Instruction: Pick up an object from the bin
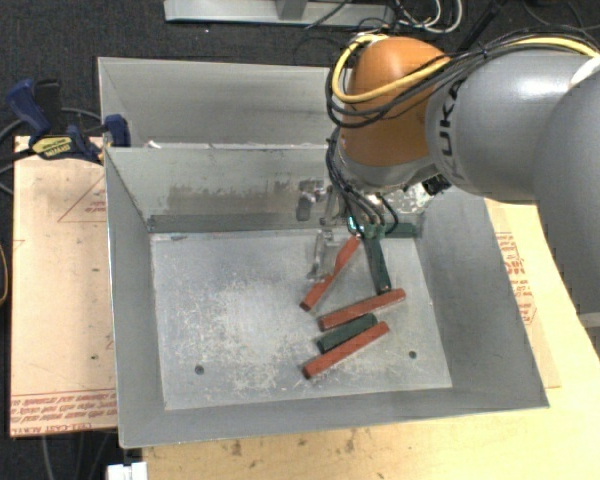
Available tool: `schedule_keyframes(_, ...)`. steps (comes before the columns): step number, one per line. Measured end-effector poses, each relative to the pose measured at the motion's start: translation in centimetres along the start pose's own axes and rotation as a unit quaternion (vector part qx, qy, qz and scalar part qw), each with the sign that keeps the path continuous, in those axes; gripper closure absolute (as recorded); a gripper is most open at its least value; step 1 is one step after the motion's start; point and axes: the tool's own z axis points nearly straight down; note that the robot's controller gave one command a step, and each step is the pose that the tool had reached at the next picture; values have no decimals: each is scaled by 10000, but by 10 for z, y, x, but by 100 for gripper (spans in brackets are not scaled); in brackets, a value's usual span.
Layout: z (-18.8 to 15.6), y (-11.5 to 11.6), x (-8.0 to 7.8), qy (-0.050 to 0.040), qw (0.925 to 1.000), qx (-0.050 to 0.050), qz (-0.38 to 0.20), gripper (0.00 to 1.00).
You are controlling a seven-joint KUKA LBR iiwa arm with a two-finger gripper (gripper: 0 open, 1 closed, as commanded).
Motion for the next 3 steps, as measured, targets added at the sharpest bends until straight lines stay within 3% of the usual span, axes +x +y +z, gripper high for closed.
schedule_keyframes(1, 84, -66, 43, -2, 9998, 4, -202, 0)
schedule_keyframes(2, 79, -63, 38, -81, 9997, 1, -222, 100)
schedule_keyframes(3, -68, -19, 35, -84, 9877, 8, -1561, 100)
